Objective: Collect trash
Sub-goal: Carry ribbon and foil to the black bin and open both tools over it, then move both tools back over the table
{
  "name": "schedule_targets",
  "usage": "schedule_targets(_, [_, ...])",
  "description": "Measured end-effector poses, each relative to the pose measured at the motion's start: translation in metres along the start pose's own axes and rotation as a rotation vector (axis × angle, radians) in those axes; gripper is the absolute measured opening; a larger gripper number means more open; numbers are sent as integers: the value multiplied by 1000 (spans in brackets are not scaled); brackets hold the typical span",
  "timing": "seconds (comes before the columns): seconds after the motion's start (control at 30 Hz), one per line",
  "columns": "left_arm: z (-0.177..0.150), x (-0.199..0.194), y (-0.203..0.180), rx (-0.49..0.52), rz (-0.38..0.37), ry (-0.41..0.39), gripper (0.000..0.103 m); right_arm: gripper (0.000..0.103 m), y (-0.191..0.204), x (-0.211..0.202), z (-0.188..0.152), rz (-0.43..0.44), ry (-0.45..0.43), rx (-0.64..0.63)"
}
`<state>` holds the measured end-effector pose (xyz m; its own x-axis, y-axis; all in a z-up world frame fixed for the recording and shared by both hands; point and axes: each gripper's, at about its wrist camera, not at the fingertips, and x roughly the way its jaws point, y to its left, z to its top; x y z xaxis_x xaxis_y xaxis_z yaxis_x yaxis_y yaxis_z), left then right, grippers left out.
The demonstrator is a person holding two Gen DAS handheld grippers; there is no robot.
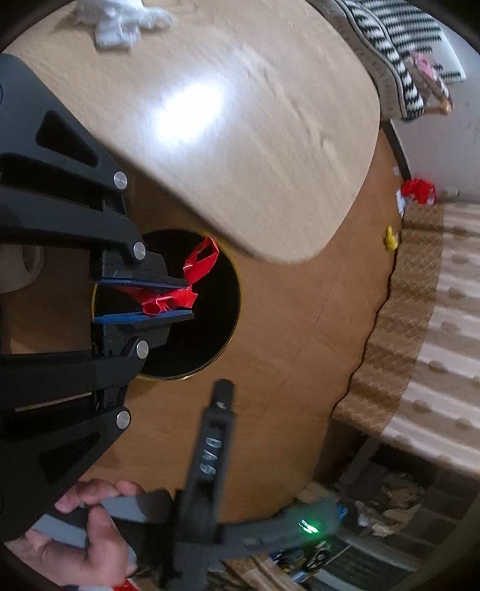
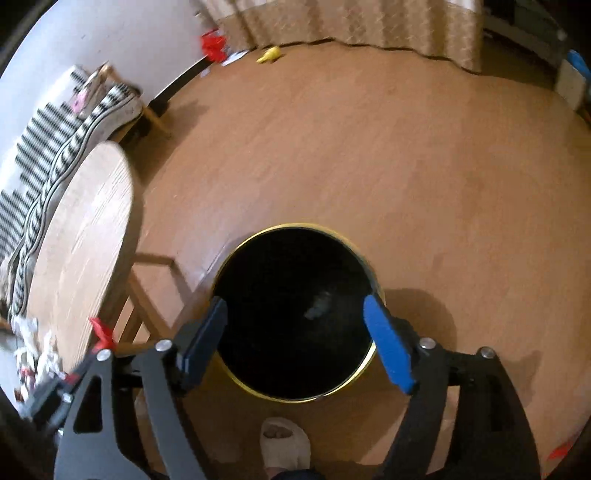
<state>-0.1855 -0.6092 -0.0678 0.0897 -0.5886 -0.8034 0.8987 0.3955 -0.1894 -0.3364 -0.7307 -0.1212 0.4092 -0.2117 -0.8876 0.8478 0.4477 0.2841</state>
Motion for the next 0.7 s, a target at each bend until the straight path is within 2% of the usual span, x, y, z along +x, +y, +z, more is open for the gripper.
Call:
schedule_targets(0.33, [-4, 51, -29, 88, -59, 56, 10, 75, -39, -16, 3, -18, -50, 135])
schedule_targets(0.6, [-1, 63, -27, 79, -76, 63, 13, 79, -48, -23, 2, -23, -65, 173])
schedule_targets(0.67, [0, 63, -29, 87, -75, 55, 30, 81, -47, -26, 2, -23, -75, 175])
schedule_targets(0.7, [-1, 60, -29, 84, -74, 45, 50, 82, -45, -27, 2, -24, -80, 174])
